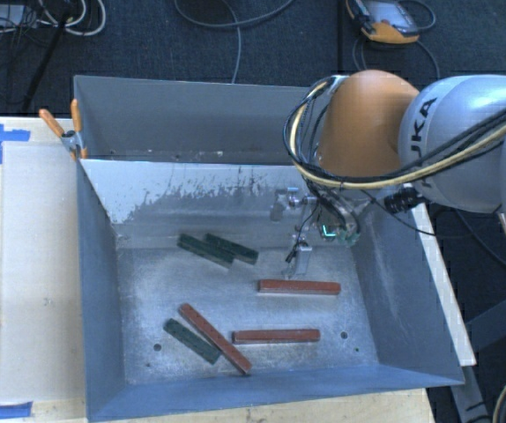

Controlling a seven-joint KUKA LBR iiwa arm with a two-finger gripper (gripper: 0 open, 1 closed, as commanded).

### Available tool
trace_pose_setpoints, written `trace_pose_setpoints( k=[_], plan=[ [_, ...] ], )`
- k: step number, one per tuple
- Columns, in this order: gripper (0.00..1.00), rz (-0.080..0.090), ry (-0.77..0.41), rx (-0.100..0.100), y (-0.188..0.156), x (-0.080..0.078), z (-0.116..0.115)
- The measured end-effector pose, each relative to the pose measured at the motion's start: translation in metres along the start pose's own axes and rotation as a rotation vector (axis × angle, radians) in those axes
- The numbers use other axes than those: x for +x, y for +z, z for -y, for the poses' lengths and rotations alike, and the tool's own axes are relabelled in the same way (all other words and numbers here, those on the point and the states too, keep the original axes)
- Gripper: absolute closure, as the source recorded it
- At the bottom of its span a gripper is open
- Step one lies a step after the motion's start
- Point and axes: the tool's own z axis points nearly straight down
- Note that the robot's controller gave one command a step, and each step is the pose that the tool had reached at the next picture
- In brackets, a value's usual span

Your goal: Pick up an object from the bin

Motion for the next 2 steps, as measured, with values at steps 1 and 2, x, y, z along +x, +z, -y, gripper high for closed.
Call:
trace_pose_setpoints(
  k=[1,2],
  plan=[
    [0.0,-0.001,-0.104,0.0,0.0995,0.0208,0.0412],
    [1.0,0.007,-0.104,0.0,0.0948,0.0181,0.0403]
  ],
)
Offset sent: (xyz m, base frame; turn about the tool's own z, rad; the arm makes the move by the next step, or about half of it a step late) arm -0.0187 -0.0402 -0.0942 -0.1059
